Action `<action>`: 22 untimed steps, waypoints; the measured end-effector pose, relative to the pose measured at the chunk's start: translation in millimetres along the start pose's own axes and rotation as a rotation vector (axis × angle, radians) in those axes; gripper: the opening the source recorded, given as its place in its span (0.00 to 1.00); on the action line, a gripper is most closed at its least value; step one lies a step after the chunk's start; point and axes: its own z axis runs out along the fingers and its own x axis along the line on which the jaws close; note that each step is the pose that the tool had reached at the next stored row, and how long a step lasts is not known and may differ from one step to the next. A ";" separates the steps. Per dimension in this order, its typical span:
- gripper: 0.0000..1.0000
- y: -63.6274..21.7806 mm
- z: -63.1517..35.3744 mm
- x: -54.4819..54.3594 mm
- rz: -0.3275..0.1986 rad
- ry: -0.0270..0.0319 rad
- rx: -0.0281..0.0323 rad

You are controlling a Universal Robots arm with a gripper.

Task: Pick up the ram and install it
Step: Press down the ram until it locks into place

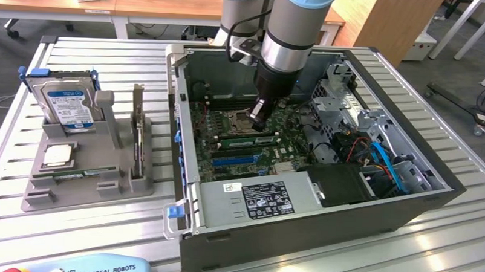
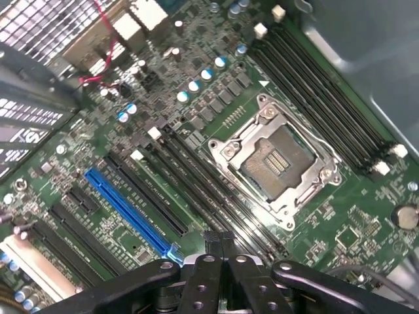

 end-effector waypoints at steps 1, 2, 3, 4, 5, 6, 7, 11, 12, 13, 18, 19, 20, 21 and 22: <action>0.10 0.0 0.0 0.0 0.008 -0.0003 0.0003; 0.10 0.0 0.0 0.0 0.017 -0.0007 0.0006; 0.10 0.0 0.0 0.0 0.026 -0.0010 0.0009; 0.10 0.0 0.0 0.0 0.035 -0.0015 0.0012; 0.10 0.0 0.0 0.0 0.045 -0.0018 0.0016; 0.10 0.0 0.0 0.0 0.053 -0.0022 0.0019; 0.10 0.0 0.0 0.0 0.060 -0.0025 0.0021; 0.10 0.0 0.1 0.0 0.109 -0.0045 0.0039; 0.10 0.0 0.1 0.0 0.122 -0.0049 0.0044; 0.10 0.0 0.2 0.0 0.136 -0.0055 0.0049; 0.10 0.0 0.4 0.1 0.222 -0.0090 0.0079; 0.10 0.0 0.5 0.0 0.238 -0.0098 0.0085; 0.10 0.0 0.7 0.1 0.254 -0.0105 0.0089; 0.10 0.0 0.8 0.1 0.269 -0.0112 0.0094; 0.10 0.0 0.9 0.1 0.285 -0.0118 0.0100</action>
